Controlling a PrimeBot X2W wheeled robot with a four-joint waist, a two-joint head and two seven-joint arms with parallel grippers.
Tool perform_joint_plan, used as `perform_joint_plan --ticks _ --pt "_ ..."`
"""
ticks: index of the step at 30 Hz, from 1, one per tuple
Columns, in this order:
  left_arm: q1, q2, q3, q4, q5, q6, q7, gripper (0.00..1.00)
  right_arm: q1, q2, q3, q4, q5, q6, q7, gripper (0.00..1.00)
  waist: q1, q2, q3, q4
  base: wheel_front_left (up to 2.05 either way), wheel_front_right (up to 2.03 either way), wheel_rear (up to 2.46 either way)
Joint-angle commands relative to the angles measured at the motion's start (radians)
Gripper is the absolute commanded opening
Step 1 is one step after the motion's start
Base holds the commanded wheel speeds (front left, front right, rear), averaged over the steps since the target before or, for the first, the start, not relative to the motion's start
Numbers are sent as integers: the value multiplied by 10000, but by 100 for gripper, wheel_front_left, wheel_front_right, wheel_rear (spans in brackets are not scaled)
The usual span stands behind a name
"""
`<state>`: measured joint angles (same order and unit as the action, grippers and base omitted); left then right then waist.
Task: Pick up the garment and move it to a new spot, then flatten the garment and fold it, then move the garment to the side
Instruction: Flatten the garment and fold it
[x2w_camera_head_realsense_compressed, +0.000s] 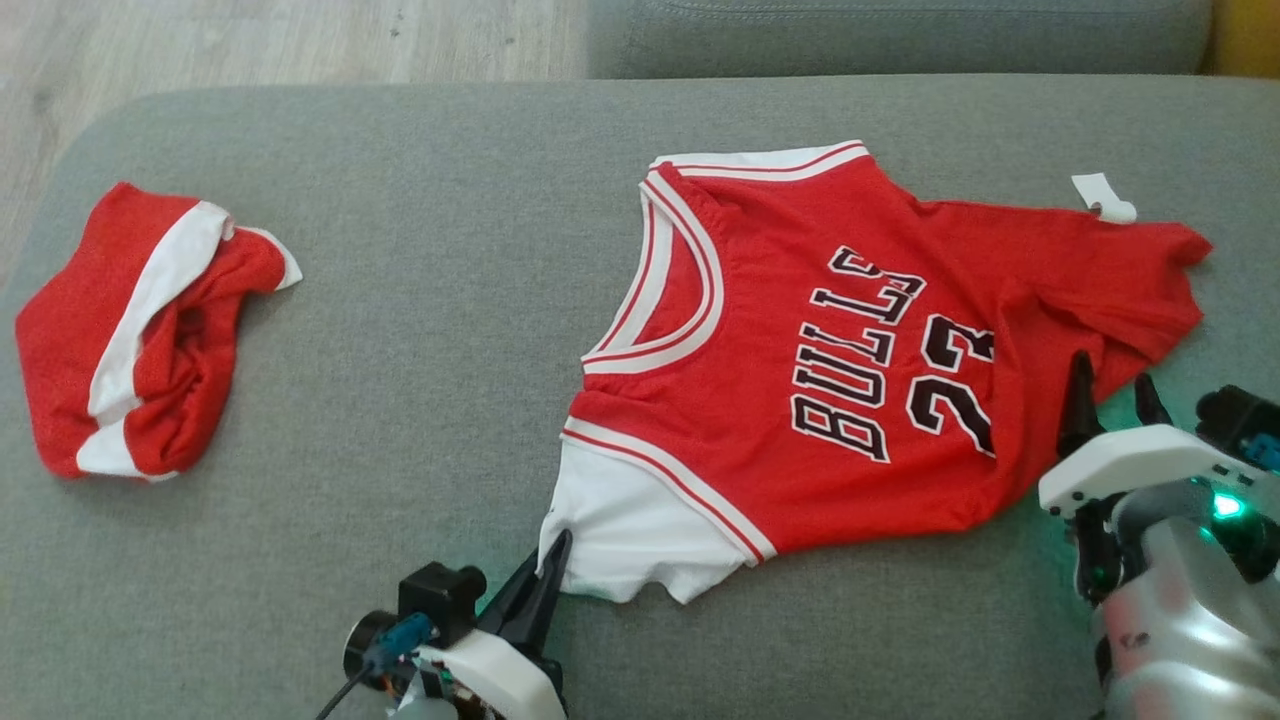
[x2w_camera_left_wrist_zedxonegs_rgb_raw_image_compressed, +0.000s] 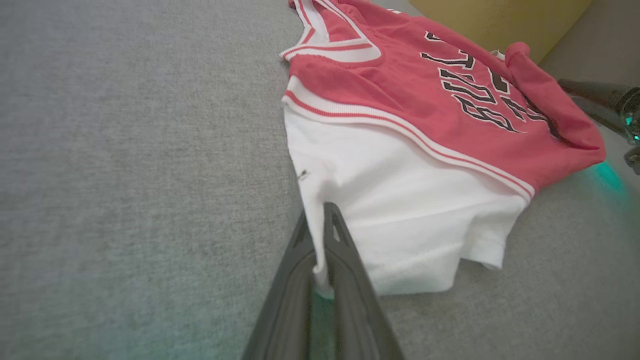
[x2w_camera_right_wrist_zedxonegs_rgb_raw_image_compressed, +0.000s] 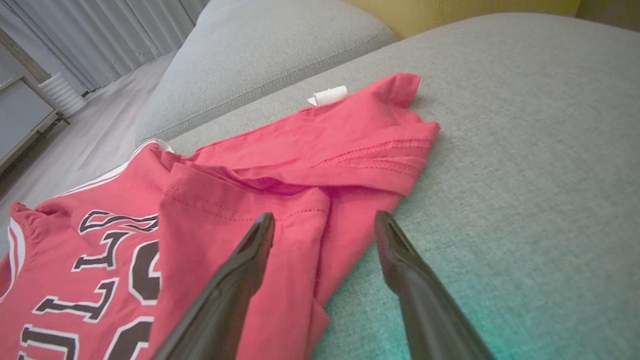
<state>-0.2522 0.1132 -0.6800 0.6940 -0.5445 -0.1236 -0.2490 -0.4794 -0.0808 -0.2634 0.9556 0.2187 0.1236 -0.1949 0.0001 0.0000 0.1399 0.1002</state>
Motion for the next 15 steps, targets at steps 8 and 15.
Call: perform_joint_plan --ticks 8,15 --pt "-493 41 208 -259 158 -42 -126 0 -978 -265 269 683 -346 71 -459 100 -1 0 216 105 0 0 0" --pt "-562 15 211 -285 161 -55 -127 0 -1297 -335 297 1189 -502 71 -583 100 -1 0 297 137 0 0 0"
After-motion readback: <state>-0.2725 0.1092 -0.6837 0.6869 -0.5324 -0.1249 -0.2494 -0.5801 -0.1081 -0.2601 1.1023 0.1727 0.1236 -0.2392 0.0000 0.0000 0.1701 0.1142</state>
